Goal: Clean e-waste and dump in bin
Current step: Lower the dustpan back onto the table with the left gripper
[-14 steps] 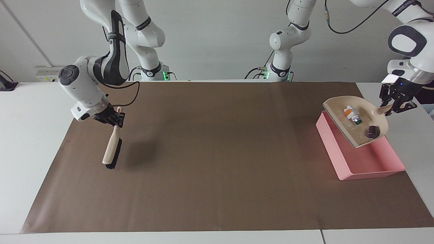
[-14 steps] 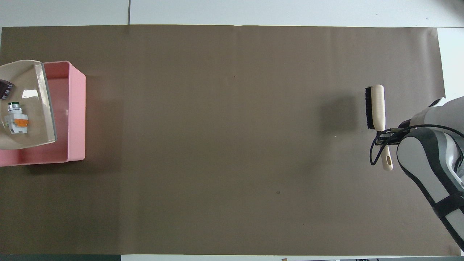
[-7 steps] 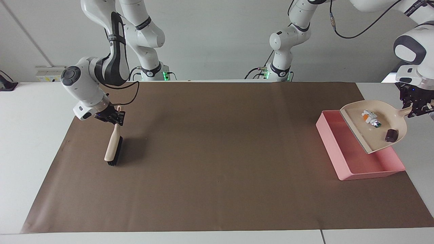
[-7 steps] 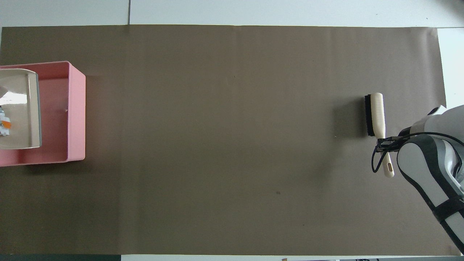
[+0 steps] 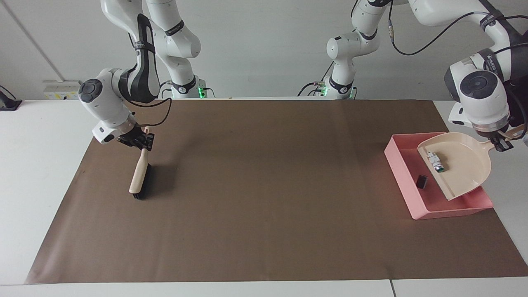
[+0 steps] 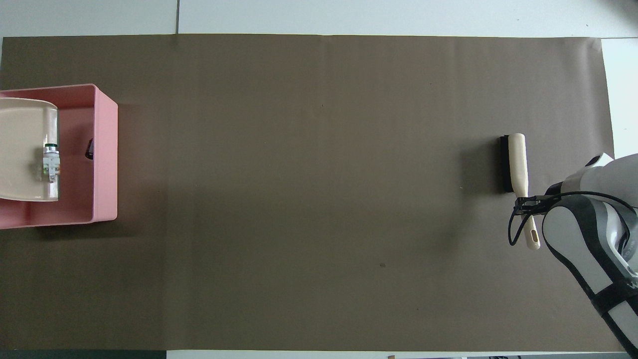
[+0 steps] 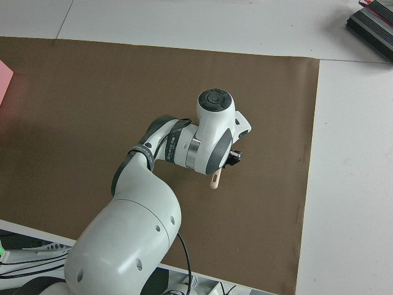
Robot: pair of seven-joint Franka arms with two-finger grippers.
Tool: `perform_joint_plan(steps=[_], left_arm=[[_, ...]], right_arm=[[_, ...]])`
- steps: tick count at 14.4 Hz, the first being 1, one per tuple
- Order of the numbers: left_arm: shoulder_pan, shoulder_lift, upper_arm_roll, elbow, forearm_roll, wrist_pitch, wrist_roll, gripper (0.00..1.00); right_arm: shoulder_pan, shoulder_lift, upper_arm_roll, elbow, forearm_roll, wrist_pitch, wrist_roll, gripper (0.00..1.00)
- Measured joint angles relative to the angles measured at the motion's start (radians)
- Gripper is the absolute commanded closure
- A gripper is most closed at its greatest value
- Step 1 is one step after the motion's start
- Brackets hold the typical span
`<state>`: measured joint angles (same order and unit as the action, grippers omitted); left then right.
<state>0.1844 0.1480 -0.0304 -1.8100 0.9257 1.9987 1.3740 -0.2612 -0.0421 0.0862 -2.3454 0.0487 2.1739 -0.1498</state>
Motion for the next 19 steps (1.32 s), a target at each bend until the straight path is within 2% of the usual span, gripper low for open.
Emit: perform_joint_plan(steps=[3,7,11,15,19], left_arm=[[-0.041,-0.006,0.0,0.01,0.121,-0.074,-0.001,1.0],[-0.062,-0.054,-0.002,0.074,0.131,-0.131,0.058,1.0],[-0.085,-0.128,-0.007,0.073,-0.068,-0.162,0.086,1.0],[-0.144,-0.138,-0.01,0.057,-0.285,-0.171,0.088,1.0],[-0.281,-0.138,-0.014,-0.028,-0.416,-0.169,0.062,1.0]], right_arm=[[0.015,-0.004,0.008,0.017,0.0,0.002,-0.004,0.0],[0.101,-0.011,0.013,0.131,-0.05,-0.003,-0.003,0.0],[0.107,-0.019,0.014,0.309,-0.103,-0.12,-0.002,0.0],[0.106,-0.025,0.014,0.526,-0.108,-0.329,0.105,0.0],[0.092,-0.026,0.012,0.714,-0.107,-0.548,0.15,0.0]])
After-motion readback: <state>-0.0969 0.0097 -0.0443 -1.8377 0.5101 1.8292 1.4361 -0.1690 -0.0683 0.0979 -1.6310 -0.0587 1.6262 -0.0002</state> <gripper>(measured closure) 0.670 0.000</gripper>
